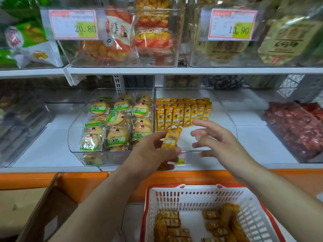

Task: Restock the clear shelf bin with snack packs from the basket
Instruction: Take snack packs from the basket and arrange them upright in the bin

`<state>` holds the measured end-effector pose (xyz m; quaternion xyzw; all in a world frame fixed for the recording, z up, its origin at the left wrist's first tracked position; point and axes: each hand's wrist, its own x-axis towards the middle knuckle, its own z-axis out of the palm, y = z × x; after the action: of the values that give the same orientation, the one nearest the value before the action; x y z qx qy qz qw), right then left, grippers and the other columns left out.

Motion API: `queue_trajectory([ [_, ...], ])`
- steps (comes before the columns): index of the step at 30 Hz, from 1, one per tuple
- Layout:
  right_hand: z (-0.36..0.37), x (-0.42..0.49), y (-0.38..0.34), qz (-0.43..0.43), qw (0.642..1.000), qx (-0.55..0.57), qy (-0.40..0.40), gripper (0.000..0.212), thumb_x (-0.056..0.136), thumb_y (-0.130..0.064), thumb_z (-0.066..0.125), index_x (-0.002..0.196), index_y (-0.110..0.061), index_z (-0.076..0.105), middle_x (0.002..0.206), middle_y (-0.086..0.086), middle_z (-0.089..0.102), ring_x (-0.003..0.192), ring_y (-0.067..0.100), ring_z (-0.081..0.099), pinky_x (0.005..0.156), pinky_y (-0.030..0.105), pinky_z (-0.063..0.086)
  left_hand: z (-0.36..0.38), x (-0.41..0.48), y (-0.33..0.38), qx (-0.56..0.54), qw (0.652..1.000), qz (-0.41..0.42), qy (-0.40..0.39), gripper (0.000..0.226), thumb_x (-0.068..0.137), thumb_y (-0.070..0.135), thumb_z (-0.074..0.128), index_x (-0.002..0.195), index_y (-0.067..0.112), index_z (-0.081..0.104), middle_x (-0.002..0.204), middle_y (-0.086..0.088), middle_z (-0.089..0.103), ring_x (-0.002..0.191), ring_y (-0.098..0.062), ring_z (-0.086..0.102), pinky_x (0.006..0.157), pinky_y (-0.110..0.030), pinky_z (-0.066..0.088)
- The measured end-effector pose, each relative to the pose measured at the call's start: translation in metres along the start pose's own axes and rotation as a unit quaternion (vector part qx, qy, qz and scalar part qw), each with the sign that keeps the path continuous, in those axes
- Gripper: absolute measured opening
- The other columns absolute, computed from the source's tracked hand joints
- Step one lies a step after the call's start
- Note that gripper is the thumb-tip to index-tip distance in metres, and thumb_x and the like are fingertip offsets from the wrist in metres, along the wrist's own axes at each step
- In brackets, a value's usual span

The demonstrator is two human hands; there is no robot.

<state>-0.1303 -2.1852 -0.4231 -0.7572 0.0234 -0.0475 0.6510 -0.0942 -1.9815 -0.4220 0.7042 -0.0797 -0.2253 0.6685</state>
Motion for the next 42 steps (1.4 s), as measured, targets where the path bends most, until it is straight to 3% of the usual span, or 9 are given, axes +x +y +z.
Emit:
queue_trajectory([
  [6, -0.005, -0.019, -0.007, 0.009, 0.999, 0.029, -0.029, 0.025, 0.095, -0.022, 0.063, 0.115, -0.037, 0.069, 0.109, 0.004, 0.064, 0.082, 0.019, 0.072, 0.069, 0.026, 0.055, 0.021, -0.001, 0.001, 0.02, 0.999, 0.024, -0.027, 0.036, 0.082, 0.007, 0.083, 0.116, 0.018, 0.076, 0.106, -0.006, 0.077, 0.091, -0.018, 0.076, 0.076, -0.023, 0.061],
  [9, -0.011, -0.023, -0.006, 0.023, 0.999, 0.03, -0.017, 0.01, 0.088, -0.018, 0.072, 0.098, -0.019, 0.07, 0.097, 0.005, 0.066, 0.07, 0.024, 0.072, 0.064, 0.03, 0.057, 0.023, 0.003, 0.003, -0.005, 0.998, 0.036, 0.044, 0.037, 0.079, 0.01, 0.086, 0.112, 0.022, 0.074, 0.095, -0.008, 0.076, 0.083, -0.018, 0.076, 0.071, -0.024, 0.06],
  [14, -0.011, -0.031, 0.001, 0.067, 0.992, -0.026, -0.106, 0.006, 0.091, -0.028, 0.07, 0.085, -0.025, 0.069, 0.079, -0.006, 0.072, 0.076, 0.02, 0.075, 0.064, 0.033, 0.061, 0.022, 0.006, 0.002, -0.012, 0.999, 0.03, 0.038, 0.03, 0.085, 0.023, 0.081, 0.112, 0.013, 0.073, 0.1, -0.003, 0.08, 0.093, -0.02, 0.077, 0.083, -0.037, 0.06],
  [17, -0.01, -0.027, 0.002, 0.023, 0.999, -0.028, -0.025, 0.002, 0.091, -0.025, 0.069, 0.094, -0.024, 0.069, 0.094, -0.006, 0.072, 0.082, 0.015, 0.073, 0.069, 0.037, 0.062, 0.024, 0.006, -0.001, -0.019, 0.999, 0.037, 0.014, 0.019, 0.087, 0.021, 0.078, 0.104, 0.014, 0.075, 0.1, -0.006, 0.08, 0.093, -0.024, 0.078, 0.08, -0.036, 0.064],
  [22, -0.008, -0.014, -0.001, -0.027, 0.997, -0.042, -0.065, 0.058, 0.087, -0.02, 0.075, 0.134, -0.044, 0.05, 0.108, -0.004, 0.067, 0.083, 0.022, 0.073, 0.071, 0.032, 0.061, 0.029, 0.006, 0.0, -0.013, 0.996, 0.082, 0.033, 0.03, 0.086, 0.018, 0.077, 0.116, 0.023, 0.073, 0.103, 0.0, 0.077, 0.091, -0.012, 0.076, 0.074, -0.022, 0.061],
  [26, -0.011, 0.014, -0.003, -0.059, 0.994, -0.083, -0.044, 0.047, 0.08, -0.012, 0.081, 0.113, -0.04, 0.064, 0.101, 0.0, 0.063, 0.073, 0.021, 0.072, 0.068, 0.032, 0.06, 0.022, 0.014, 0.001, 0.1, 0.98, 0.125, 0.118, 0.038, 0.086, 0.03, 0.079, 0.123, 0.022, 0.07, 0.102, 0.01, 0.072, 0.091, -0.007, 0.071, 0.07, -0.018, 0.06],
  [31, -0.022, 0.088, 0.018, -0.078, 0.975, -0.195, 0.07, 0.038, 0.076, -0.005, 0.082, 0.097, -0.028, 0.06, 0.091, 0.001, 0.062, 0.073, 0.02, 0.065, 0.073, 0.037, 0.056, -0.01, 0.028, -0.011, 0.299, 0.898, 0.147, 0.288, 0.057, 0.082, 0.046, 0.081, 0.131, 0.028, 0.058, 0.119, 0.01, 0.063, 0.107, -0.011, 0.059, 0.084, -0.031, 0.055],
  [34, -0.024, 0.133, 0.039, -0.07, 0.96, -0.256, 0.086, 0.038, 0.077, -0.001, 0.079, 0.103, -0.021, 0.06, 0.088, -0.001, 0.061, 0.08, 0.027, 0.064, 0.082, 0.045, 0.056, -0.021, 0.032, -0.022, 0.335, 0.9, 0.072, 0.27, 0.069, 0.08, 0.054, 0.08, 0.137, 0.027, 0.052, 0.127, 0.007, 0.06, 0.109, -0.018, 0.062, 0.089, -0.045, 0.059],
  [42, -0.007, 0.198, 0.085, -0.062, 0.928, -0.355, 0.098, 0.038, 0.079, -0.008, 0.078, 0.115, -0.016, 0.068, 0.08, -0.001, 0.063, 0.088, 0.025, 0.065, 0.077, 0.029, 0.05, -0.018, 0.037, -0.035, 0.457, 0.868, -0.015, 0.196, 0.064, 0.079, 0.063, 0.076, 0.129, 0.03, 0.054, 0.119, 0.008, 0.07, 0.107, -0.021, 0.066, 0.094, -0.047, 0.053],
])
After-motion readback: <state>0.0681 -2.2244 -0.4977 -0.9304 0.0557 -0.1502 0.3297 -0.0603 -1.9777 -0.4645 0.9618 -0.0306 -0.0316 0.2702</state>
